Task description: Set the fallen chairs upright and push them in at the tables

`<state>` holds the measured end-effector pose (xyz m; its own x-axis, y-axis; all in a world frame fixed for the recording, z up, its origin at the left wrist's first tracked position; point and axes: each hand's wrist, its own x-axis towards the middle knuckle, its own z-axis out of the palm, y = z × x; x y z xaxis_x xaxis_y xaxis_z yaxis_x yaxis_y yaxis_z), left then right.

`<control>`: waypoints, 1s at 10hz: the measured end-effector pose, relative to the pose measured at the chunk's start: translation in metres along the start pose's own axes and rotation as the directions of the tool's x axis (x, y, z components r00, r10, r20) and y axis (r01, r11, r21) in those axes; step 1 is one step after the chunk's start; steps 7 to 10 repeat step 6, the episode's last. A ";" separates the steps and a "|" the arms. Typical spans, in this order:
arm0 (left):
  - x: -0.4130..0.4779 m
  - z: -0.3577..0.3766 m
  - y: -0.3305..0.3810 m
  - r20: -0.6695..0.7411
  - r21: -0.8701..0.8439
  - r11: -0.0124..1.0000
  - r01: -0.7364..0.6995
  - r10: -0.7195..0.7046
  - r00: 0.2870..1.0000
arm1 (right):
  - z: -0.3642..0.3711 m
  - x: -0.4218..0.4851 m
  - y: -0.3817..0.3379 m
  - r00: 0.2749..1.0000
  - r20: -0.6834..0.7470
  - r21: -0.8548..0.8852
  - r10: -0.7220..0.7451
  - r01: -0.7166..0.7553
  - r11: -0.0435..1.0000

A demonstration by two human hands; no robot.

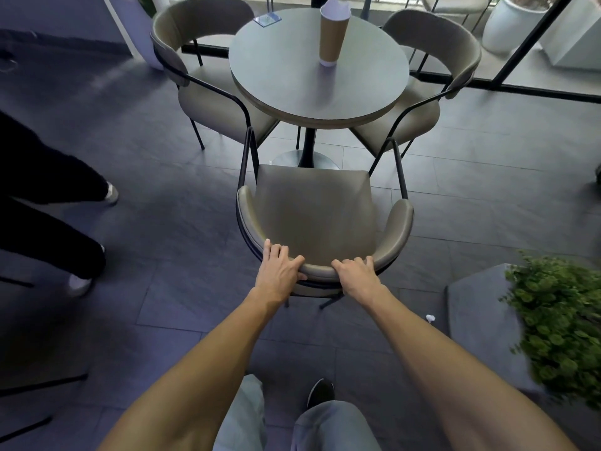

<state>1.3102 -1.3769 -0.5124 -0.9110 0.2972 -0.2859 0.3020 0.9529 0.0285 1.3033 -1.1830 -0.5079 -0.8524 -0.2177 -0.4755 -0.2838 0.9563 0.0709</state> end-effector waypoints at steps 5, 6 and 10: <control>-0.011 -0.050 -0.008 0.134 -0.127 0.992 -0.009 0.026 0.991 | -0.056 -0.007 0.016 0.997 0.069 0.372 0.030 -0.053 0.927; -0.009 -0.090 -0.010 0.077 -0.293 0.955 0.055 -0.033 0.996 | -0.097 -0.007 0.022 0.988 -0.127 0.672 0.088 0.020 0.740; -0.009 -0.090 -0.010 0.077 -0.293 0.955 0.055 -0.033 0.996 | -0.097 -0.007 0.022 0.988 -0.127 0.672 0.088 0.020 0.740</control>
